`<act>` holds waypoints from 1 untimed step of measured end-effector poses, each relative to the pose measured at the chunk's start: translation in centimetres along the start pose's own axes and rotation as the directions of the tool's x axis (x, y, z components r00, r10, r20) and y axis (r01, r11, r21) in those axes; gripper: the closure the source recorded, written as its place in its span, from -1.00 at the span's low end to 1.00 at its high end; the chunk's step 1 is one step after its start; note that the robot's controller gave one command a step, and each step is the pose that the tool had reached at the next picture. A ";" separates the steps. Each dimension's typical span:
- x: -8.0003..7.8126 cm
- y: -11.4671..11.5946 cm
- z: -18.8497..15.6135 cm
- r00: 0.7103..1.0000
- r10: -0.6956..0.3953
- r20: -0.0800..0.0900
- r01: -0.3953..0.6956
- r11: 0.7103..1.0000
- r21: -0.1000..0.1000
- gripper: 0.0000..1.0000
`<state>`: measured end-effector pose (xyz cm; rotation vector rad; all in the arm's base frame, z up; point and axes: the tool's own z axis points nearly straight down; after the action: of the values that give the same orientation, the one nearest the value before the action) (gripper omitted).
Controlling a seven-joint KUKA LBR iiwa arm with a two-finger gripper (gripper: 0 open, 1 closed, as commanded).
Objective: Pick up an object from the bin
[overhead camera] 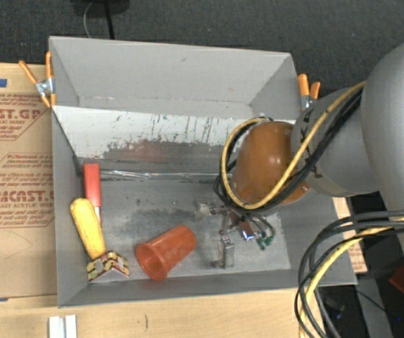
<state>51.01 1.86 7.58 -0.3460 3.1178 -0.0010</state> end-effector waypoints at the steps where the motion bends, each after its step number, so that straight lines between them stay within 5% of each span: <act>1: -2.5 1.7 0.3 0.997 -0.084 0.002 0.084 0.996 -0.004 -1.00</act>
Offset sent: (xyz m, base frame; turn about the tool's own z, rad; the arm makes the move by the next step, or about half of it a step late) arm -0.0123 0.0737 -0.0042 -0.1129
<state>53.05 4.08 7.34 -0.4759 3.0998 0.0056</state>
